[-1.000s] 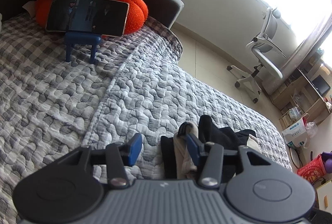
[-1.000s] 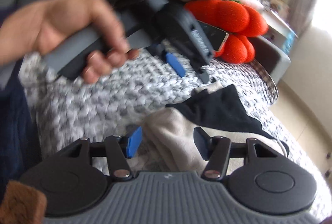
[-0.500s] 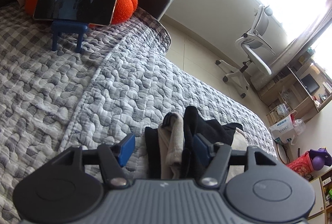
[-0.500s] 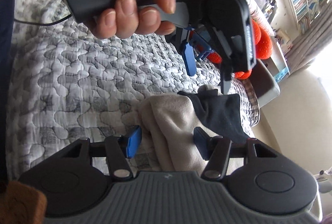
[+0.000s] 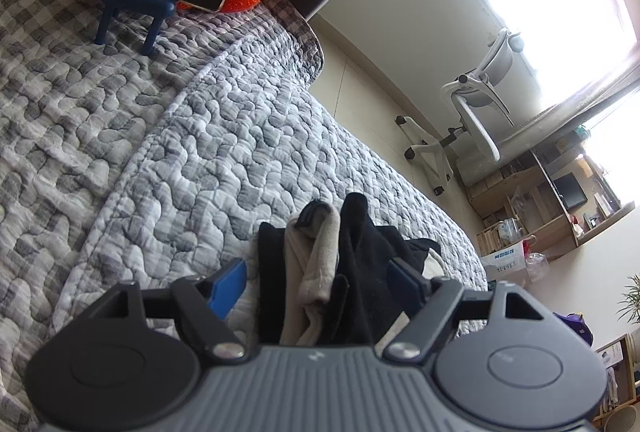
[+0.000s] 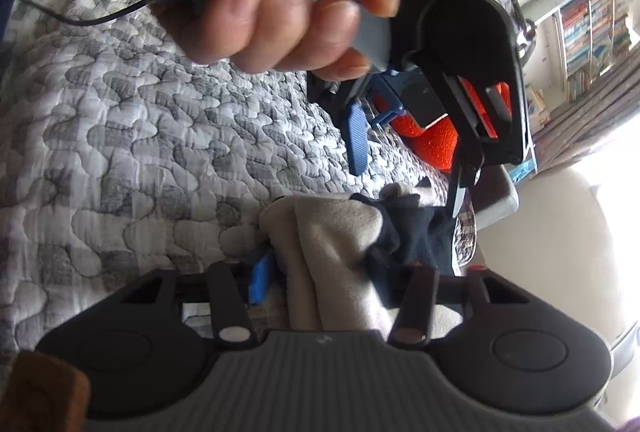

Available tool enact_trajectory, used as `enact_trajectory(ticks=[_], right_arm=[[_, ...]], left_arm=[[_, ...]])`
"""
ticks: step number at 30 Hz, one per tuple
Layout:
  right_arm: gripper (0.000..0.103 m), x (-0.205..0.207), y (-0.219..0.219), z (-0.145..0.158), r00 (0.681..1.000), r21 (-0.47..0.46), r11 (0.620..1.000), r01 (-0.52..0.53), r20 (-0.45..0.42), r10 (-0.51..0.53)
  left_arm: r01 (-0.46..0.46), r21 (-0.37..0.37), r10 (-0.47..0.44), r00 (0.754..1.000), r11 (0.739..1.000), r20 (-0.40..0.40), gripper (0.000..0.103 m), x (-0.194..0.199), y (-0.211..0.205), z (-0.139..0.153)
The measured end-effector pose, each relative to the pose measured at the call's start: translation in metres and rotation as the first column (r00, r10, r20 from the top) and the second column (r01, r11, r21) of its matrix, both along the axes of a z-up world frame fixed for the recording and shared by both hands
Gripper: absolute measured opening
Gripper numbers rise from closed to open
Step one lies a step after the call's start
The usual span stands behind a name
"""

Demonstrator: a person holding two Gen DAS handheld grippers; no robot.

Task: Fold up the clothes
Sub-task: 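Grasp the folded garment bundle with both grippers and lift it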

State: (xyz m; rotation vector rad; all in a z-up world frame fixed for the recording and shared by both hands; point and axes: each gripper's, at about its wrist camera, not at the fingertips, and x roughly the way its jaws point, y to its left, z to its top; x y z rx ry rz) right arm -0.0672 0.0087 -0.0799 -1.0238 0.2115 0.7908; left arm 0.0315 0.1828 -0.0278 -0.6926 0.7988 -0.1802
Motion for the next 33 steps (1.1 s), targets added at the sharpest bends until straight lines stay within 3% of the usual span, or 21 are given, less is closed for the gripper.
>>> enact_trajectory(ticks=[6, 9, 14, 18, 27, 33], right_arm=[[0.033, 0.019, -0.019, 0.035, 0.986, 0.185, 0.979, 0.086, -0.154, -0.057], [0.032, 0.032, -0.028, 0.049, 0.971, 0.275, 0.951, 0.143, -0.225, -0.081], [0.032, 0.044, -0.029, 0.060, 0.953, 0.351, 0.916, 0.195, -0.287, -0.092], [0.032, 0.039, -0.024, 0.060, 0.950, 0.358, 0.913, 0.197, -0.301, -0.087], [0.032, 0.036, -0.027, 0.057, 0.954, 0.336, 0.926, 0.172, -0.292, -0.071], [0.032, 0.032, -0.025, 0.052, 0.960, 0.306, 0.942, 0.140, -0.275, -0.054]], left_arm=[[-0.010, -0.063, 0.009, 1.000, 0.998, -0.011, 0.086, -0.002, 0.006, -0.004], [-0.017, -0.140, 0.015, 1.000, 0.990, -0.021, 0.087, -0.007, 0.009, -0.010], [-0.082, -0.355, 0.063, 0.996, 0.931, -0.063, 0.091, -0.012, 0.018, -0.027], [-0.078, -0.419, 0.058, 0.997, 0.905, -0.060, 0.093, -0.011, 0.015, -0.030], [-0.031, -0.384, 0.008, 0.998, 0.923, -0.061, 0.097, 0.004, -0.007, -0.032], [0.035, -0.229, -0.049, 0.997, 0.973, -0.057, 0.095, 0.024, -0.029, -0.026]])
